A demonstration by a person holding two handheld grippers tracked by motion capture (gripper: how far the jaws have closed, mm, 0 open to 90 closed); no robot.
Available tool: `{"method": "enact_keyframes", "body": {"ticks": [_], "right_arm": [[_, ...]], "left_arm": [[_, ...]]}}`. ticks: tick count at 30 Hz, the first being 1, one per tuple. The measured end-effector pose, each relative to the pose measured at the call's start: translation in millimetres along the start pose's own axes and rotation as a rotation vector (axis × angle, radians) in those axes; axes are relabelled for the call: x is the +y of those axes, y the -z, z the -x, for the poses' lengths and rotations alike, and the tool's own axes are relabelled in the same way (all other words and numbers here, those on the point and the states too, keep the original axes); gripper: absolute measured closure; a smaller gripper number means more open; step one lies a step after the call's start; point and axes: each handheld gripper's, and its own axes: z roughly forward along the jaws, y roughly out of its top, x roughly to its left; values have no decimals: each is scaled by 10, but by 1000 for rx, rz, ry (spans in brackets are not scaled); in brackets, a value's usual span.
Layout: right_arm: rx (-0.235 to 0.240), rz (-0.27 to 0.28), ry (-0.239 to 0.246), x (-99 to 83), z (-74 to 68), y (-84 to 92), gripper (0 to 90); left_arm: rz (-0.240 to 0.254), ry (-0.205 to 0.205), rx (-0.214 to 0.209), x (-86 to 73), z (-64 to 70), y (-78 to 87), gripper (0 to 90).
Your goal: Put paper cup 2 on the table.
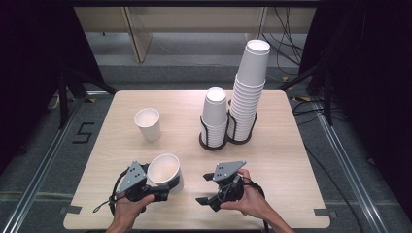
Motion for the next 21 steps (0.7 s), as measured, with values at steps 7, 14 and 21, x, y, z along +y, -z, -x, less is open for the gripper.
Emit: {"method": "enact_keyframes", "body": {"ticks": [7, 14, 21], "right_arm": [[-6, 7, -17, -40, 18, 67, 193], [-14, 1, -34, -88, 27, 126, 190], [-30, 9, -21, -124, 36, 150, 189]], "left_arm": [[-7, -5, 84, -29, -120, 24, 137], [-3, 23, 146, -69, -261, 37, 137], [-3, 20, 178, -80, -330, -7, 137]]}}
